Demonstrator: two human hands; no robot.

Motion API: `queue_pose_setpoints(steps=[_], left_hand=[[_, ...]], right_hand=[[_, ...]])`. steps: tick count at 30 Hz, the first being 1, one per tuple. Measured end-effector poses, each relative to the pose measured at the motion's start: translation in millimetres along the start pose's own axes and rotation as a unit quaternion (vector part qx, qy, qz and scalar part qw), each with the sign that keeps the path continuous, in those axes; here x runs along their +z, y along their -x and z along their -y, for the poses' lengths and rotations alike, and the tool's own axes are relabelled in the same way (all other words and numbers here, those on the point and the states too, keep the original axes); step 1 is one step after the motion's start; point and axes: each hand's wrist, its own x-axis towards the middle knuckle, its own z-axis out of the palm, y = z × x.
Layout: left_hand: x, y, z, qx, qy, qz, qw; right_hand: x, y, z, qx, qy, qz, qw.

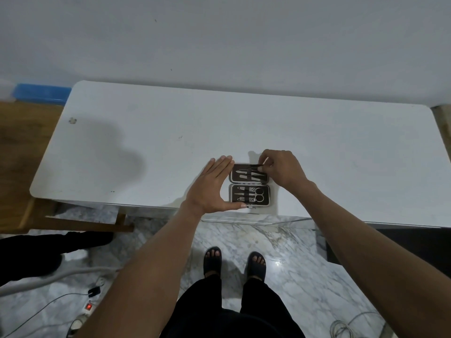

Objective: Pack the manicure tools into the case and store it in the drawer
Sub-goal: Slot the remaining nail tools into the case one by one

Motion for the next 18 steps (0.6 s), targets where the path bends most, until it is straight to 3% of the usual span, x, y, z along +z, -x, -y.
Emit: queue_pose_setpoints(steps=[8, 18], left_hand=[[0.1, 0.2, -0.3, 0.002, 0.004, -0.006, 1.0], [0.0, 0.5, 0.0, 0.001, 0.0, -0.005, 1.0]], right_hand=[[-1.2, -5.8, 3.5, 0.044, -0.034, 0.013, 0.998], [0.6, -6.2, 0.5, -0.004, -0.019, 0.018, 1.0]])
